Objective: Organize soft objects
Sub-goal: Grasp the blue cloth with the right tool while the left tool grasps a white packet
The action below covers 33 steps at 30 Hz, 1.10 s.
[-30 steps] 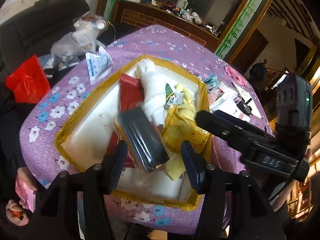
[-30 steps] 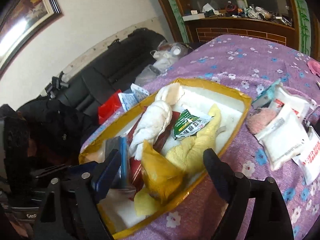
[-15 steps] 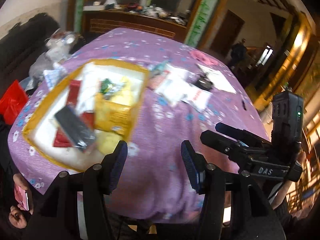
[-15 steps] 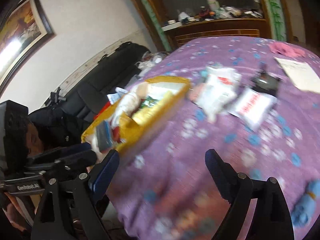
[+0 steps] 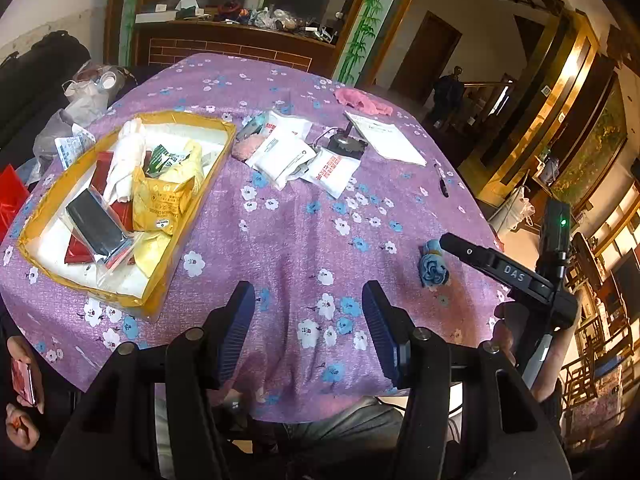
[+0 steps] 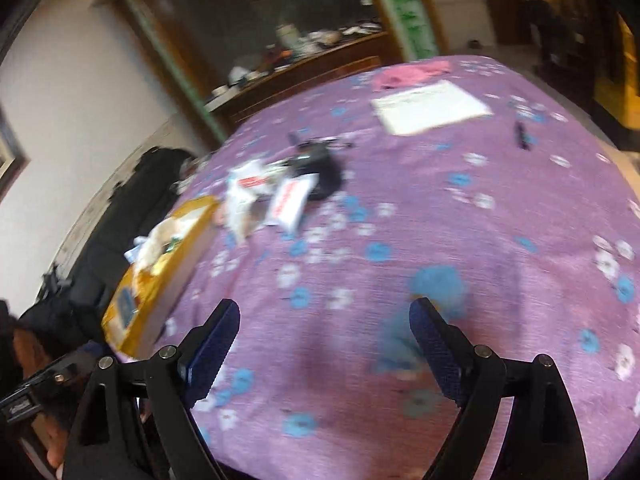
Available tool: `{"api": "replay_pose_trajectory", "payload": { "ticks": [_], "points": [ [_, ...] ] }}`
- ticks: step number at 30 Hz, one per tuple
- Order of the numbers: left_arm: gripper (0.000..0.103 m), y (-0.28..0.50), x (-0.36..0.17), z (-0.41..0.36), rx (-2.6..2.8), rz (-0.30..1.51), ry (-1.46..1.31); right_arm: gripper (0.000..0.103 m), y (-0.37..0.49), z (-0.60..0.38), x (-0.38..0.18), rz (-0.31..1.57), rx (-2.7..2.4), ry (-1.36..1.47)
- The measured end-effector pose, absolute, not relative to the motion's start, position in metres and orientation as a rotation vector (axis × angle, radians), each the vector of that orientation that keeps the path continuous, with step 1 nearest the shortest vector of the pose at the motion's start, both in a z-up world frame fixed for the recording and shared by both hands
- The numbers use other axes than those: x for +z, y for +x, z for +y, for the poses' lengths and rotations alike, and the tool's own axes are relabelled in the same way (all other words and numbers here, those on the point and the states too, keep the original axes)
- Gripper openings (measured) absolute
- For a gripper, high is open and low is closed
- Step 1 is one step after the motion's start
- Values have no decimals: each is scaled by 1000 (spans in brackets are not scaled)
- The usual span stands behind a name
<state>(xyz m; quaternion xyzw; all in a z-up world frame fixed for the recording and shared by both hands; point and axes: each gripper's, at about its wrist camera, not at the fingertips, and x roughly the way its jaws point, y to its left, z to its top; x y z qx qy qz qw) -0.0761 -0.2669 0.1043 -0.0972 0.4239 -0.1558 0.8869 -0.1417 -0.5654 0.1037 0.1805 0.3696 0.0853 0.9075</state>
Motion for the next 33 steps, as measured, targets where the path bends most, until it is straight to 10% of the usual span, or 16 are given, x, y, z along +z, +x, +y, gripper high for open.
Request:
{"api": "replay_pose_trajectory", "payload": {
  "ticks": [15, 33],
  "points": [
    [54, -31, 73, -268, -284, 989, -232, 30, -94, -574, 72, 873, 66, 412],
    [54, 115, 38, -330, -229, 1023, 73, 25, -12, -531, 50, 846, 328, 381]
  ]
}}
